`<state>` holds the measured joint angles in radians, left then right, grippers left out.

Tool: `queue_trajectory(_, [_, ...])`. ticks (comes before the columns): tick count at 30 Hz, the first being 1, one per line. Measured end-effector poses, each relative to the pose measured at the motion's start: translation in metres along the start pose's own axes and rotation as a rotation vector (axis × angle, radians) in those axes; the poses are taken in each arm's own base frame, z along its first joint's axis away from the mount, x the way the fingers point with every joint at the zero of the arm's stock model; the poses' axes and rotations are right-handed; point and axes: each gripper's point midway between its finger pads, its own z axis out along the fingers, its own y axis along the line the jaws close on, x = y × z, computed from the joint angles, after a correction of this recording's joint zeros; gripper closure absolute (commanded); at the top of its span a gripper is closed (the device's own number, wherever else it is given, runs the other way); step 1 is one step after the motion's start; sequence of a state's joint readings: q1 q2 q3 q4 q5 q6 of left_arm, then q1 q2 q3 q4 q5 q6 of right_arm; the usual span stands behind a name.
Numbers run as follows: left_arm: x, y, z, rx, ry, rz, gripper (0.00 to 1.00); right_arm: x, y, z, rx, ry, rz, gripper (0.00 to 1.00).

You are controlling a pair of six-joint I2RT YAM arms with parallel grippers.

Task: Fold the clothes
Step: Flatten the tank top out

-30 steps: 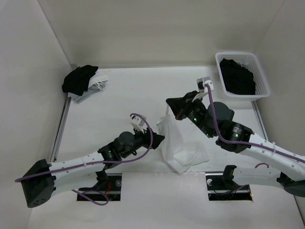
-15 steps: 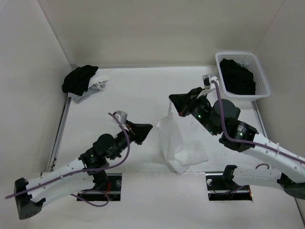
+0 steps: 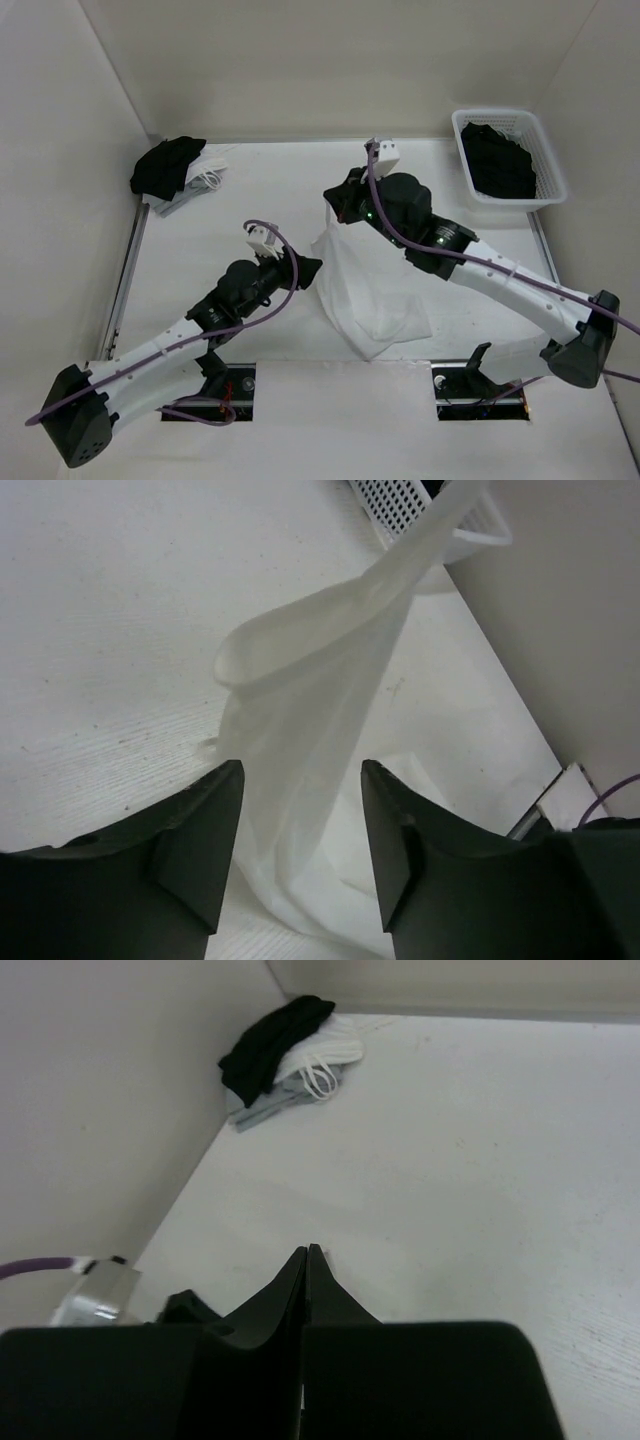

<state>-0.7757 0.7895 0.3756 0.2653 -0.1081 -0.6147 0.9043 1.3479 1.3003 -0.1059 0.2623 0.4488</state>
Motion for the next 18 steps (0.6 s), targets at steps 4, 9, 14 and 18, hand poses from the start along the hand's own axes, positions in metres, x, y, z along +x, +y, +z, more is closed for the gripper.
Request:
queue_trajectory(4, [0.004, 0.003, 0.010, 0.001, 0.004, 0.007, 0.46, -0.025, 0.012, -0.017, -0.052, -0.054, 0.018, 1.00])
queue_trajectory(9, [0.028, 0.021, 0.028, -0.052, 0.071, 0.024, 0.55, -0.042, 0.021, -0.024, -0.084, -0.091, 0.030, 1.00])
queue_trajectory(14, [0.034, 0.016, 0.039, -0.007, 0.080, 0.026, 0.91, -0.038, 0.019, -0.018, -0.081, -0.081, 0.028, 1.00])
queue_trajectory(18, [0.019, 0.016, 0.043, 0.013, 0.032, 0.004, 1.00, -0.033, 0.006, 0.001, -0.057, -0.060, 0.029, 1.00])
